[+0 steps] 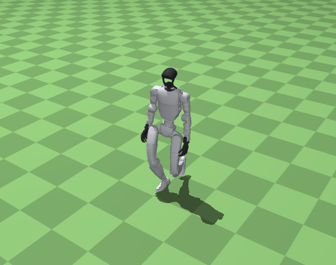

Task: Walk

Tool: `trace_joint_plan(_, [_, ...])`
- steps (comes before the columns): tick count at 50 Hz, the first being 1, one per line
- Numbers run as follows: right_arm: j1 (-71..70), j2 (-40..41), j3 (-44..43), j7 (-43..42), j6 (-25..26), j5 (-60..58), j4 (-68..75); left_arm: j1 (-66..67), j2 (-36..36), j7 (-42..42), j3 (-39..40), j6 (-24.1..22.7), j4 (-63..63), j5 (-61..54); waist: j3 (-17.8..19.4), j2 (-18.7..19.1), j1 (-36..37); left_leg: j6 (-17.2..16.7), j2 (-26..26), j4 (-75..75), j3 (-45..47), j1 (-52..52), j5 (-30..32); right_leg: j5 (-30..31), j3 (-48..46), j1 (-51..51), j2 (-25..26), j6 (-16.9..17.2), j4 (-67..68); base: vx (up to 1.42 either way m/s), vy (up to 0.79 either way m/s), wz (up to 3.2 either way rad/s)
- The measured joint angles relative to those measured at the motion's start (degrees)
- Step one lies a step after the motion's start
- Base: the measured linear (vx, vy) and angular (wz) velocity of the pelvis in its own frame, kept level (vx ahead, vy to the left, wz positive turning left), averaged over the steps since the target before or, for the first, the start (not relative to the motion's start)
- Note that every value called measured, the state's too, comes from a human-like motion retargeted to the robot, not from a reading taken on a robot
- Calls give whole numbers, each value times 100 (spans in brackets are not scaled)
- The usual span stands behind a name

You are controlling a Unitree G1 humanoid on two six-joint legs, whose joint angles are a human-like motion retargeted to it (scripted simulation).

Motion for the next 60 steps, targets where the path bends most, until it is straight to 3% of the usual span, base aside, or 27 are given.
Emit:
trace_joint_plan(2, [-234,-61,52,-85,-83,48,-294,322,-152,-100,-159,117,170,151,44,-65,203,324,248,626,68,-571,-385,-303,144,247,53,-69,90,2,-6,-14])
trace_joint_plan(6, [-840,-321,94,-332,-237,54,-1039,857,-369,-315,-442,167,281,419,-108,-553,569,859,-63,-21,353,-1797,-1318,-696,464,799,-224,90,-248,6,-2,-20])
trace_joint_plan(8, [-1069,-437,118,-475,-365,48,-1385,1096,-468,-404,-529,124,287,442,-164,-809,679,917,-443,-1138,538,-2104,-1598,-854,544,1032,-462,227,-293,7,5,-22])
trace_joint_plan(11, [-1311,-539,105,-647,-513,10,-1737,1254,-564,-441,-618,76,293,410,-280,-1247,704,794,-1271,-3187,707,-2200,-1550,-1071,582,1231,-1005,421,-184,4,6,2])
trace_joint_plan(15, [-1290,-504,140,-730,-565,-76,-1764,1197,-583,-370,-782,74,358,521,-386,-1599,654,919,-1862,-3556,798,-2045,-1362,-1170,686,1286,-1579,657,872,0,6,9])
trace_joint_plan(17, [-1155,-396,195,-639,-491,-99,-1520,1011,-525,-297,-826,104,388,580,-405,-1879,549,1123,-2216,-3516,953,-1770,-1287,-574,727,1122,-2174,852,2005,0,9,24])
trace_joint_plan(18, [-1146,-314,213,-515,-437,-80,-1304,832,-442,-249,-807,127,392,598,-398,-2234,450,1266,-2644,-3897,1120,-1463,-1173,-88,881,833,-2795,991,2861,-1,13,29])
trace_joint_plan(20, [-1062,-173,229,-313,-274,-89,-901,497,-255,-105,-768,147,253,604,-345,-2589,236,1469,-3179,-4377,1171,-892,-1132,764,1170,259,-3651,983,4196,0,14,29])
trace_joint_plan(22, [-920,-86,216,-177,-115,-160,-547,111,-34,106,-699,152,-5,523,-241,-2641,23,1528,-3416,-4765,965,-273,-1204,790,1403,-325,-4010,763,4872,2,10,28])
trace_joint_plan(25, [-589,-10,212,-68,45,-271,-153,-464,286,420,-454,115,-440,175,-91,-2452,-232,1434,-3410,-5270,587,611,-1367,134,1340,-1110,-3985,464,4806,5,1,24])
trace_joint_plan(27, [-340,29,186,-35,108,-288,18,-776,450,569,-255,21,-693,-112,-42,-2215,-314,1334,-3213,-5493,442,1046,-1491,-169,1007,-1474,-3663,463,3955,7,-7,15])
trace_joint_plan(32, [158,106,69,35,164,-337,246,-1152,662,677,1,-292,-1000,-388,-110,-1423,-205,1076,-2265,-5014,370,1428,-2078,-46,289,-1529,-2062,928,730,4,-8,-8])
trace_joint_plan(35, [298,171,38,21,139,-267,339,-968,600,659,83,-344,-906,-388,-118,-1174,-175,796,-1884,-3868,285,1420,-2072,112,215,-1257,-1681,788,796,-1,-6,12])
trace_joint_plan(39, [59,123,88,33,65,9,224,-347,275,363,52,-184,-429,-101,-23,-310,-12,-33,-465,-850,41,389,-335,97,-202,-447,-495,144,411,-5,-9,4])
trace_joint_plan(40, [-48,83,98,25,51,33,102,-207,179,276,-3,-99,-310,10,-4,-198,65,-106,-208,-228,-1,58,82,-17,-200,-285,-296,0,306,-3,-8,-8])
trace_joint_plan(42, [-287,5,162,-32,-10,34,-209,82,11,131,-162,57,-104,210,32,-233,255,159,110,572,66,-529,-50,-327,-76,8,-197,-123,262,0,-8,-13])
trace_joint_plan(45, [-706,-160,197,-142,-85,19,-764,480,-197,-80,-384,171,98,528,-40,-491,561,649,180,730,217,-1499,-815,-643,126,477,-262,-92,-79,3,-5,-23])
trace_joint_plan(49, [-1162,-337,235,-356,-283,-45,-1380,947,-388,-307,-553,165,189,707,-93,-999,814,913,-407,-1083,604,-2177,-1577,-1095,294,873,-710,123,-36,5,3,-29])
trace_joint_plan(52, [-1337,-377,251,-502,-392,-153,-1651,1048,-457,-368,-627,142,270,788,-174,-1488,825,834,-1213,-2900,772,-2262,-1598,-1467,332,896,-1321,222,332,1,2,-4])
trace_joint_plan(55, [-1265,-285,303,-513,-418,-243,-1652,1004,-451,-333,-719,141,353,915,-222,-1785,793,877,-1615,-3188,802,-2166,-1418,-1684,327,819,-1836,277,1120,-1,2,-1])
trace_joint_plan(57, [-1182,-155,311,-354,-363,-298,-1446,788,-331,-282,-708,167,407,948,-269,-2162,684,994,-2013,-3469,962,-1881,-1226,-1398,381,581,-2472,378,2035,1,7,11])
trace_joint_plan(60, [-1032,-4,377,38,-200,-349,-1082,461,-61,-123,-634,185,272,869,-193,-2656,357,1206,-2751,-4077,1079,-1251,-1068,-107,713,-152,-3703,497,3979,-2,13,28])
